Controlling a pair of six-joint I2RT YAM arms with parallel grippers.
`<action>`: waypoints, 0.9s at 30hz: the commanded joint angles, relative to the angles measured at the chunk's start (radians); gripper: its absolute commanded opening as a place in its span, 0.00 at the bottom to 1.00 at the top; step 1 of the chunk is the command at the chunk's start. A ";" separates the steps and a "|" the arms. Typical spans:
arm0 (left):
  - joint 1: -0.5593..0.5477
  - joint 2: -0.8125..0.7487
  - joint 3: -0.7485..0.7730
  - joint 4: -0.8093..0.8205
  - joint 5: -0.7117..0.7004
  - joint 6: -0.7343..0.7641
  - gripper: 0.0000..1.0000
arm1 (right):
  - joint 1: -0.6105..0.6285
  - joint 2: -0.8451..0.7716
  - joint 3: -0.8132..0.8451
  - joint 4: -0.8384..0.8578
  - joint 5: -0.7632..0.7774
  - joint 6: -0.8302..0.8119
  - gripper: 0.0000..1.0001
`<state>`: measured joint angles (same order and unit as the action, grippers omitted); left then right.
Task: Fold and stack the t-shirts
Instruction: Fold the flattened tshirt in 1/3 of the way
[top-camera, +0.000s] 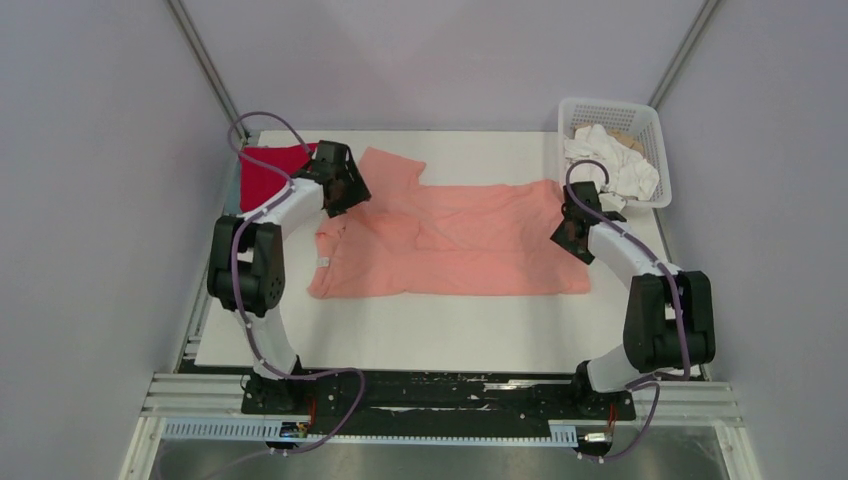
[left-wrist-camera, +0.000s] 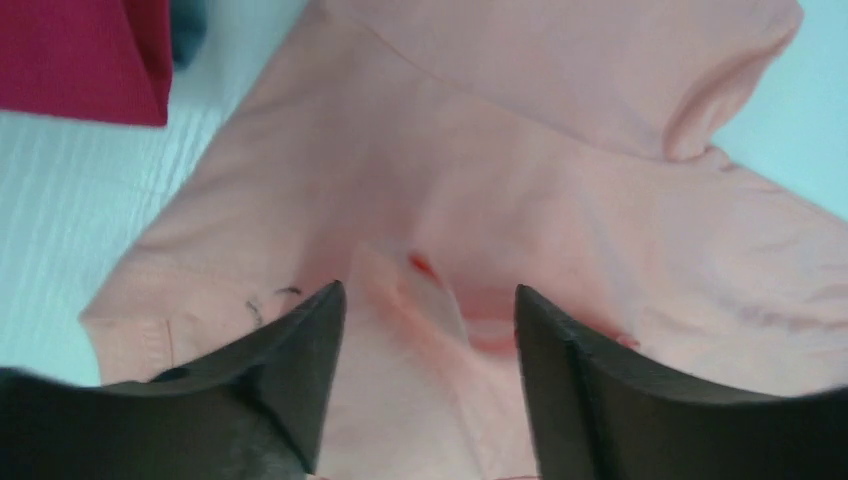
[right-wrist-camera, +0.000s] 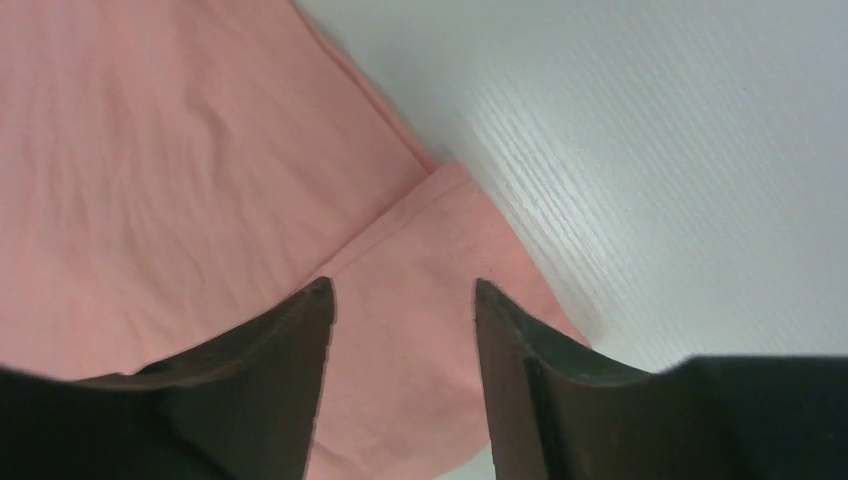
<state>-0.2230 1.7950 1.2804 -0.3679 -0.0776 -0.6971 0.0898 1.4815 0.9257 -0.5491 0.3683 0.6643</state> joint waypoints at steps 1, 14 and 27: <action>0.024 0.052 0.152 -0.163 -0.052 -0.044 0.94 | -0.013 0.011 0.095 0.027 0.114 0.023 0.67; 0.004 -0.175 -0.219 0.098 0.289 -0.070 1.00 | -0.003 -0.120 -0.146 0.258 -0.444 -0.150 1.00; 0.004 -0.243 -0.527 0.082 0.289 -0.113 1.00 | 0.020 -0.154 -0.357 0.187 -0.514 -0.095 1.00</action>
<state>-0.2157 1.6127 0.8715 -0.2329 0.2249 -0.7803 0.1081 1.3987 0.6750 -0.2676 -0.0933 0.5518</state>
